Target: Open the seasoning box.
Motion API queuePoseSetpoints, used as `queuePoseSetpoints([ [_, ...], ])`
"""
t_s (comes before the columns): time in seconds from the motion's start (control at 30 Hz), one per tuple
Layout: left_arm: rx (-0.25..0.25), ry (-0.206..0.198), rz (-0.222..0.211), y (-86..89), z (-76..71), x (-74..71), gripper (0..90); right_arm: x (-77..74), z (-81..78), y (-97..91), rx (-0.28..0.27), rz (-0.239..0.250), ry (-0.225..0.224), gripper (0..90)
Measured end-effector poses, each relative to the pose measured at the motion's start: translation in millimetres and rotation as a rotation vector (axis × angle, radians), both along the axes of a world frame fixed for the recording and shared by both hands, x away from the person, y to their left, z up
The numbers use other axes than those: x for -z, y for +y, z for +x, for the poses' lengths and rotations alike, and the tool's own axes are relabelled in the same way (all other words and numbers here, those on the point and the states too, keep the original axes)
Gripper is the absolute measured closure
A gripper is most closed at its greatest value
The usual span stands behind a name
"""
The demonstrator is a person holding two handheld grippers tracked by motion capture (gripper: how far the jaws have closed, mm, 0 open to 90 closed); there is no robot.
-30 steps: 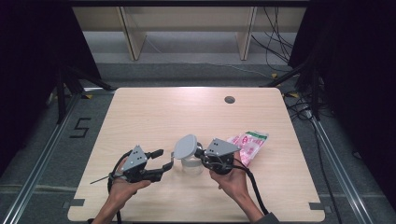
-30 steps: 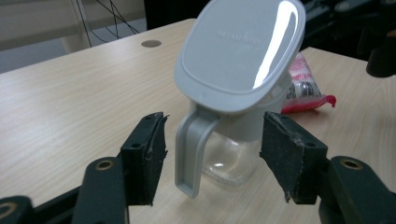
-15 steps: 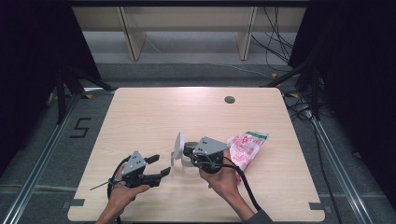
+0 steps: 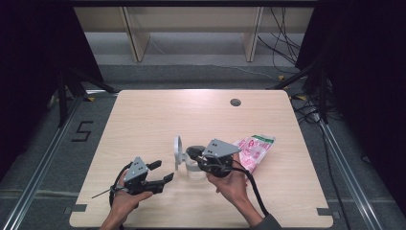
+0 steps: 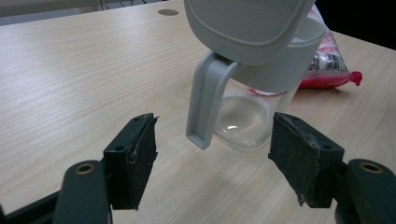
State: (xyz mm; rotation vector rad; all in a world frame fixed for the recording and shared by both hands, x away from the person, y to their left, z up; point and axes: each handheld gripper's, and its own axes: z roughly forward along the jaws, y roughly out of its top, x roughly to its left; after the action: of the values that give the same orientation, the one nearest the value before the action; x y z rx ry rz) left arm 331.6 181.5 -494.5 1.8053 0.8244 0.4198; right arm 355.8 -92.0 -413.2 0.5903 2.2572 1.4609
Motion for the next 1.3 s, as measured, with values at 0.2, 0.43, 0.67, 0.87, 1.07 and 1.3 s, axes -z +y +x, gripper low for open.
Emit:
queuePoseSetpoints([
  [0.2, 0.008, 0.005, -0.003, -1.4, 0.7, 3.1, 30.3, 1.7, 0.3, -31.4, 0.087, -0.005, -0.008, 73.6],
  [0.43, -0.006, 0.014, 0.003, -0.5, -0.2, 4.2, 29.6, 13.4, 0.6, -72.4, 0.219, 0.026, 0.049, 54.9],
  [0.67, -0.005, 0.018, -0.02, -1.5, -0.3, 4.7, 29.4, 24.1, -3.4, -102.1, 0.307, 0.083, 0.115, 46.7],
  [0.87, 0.007, 0.017, -0.022, -1.2, -0.5, 4.4, 29.3, 33.5, -9.0, -131.4, 0.429, 0.095, 0.146, 43.8],
  [1.07, 0.001, 0.019, -0.025, -1.6, -0.9, 4.6, 29.3, 38.6, -10.1, -150.0, 0.49, 0.097, 0.175, 42.2],
  [1.3, 0.007, 0.028, -0.021, -4.6, -2.2, 5.2, 29.2, 45.0, -13.4, -167.9, 0.566, 0.117, 0.191, 42.1],
])
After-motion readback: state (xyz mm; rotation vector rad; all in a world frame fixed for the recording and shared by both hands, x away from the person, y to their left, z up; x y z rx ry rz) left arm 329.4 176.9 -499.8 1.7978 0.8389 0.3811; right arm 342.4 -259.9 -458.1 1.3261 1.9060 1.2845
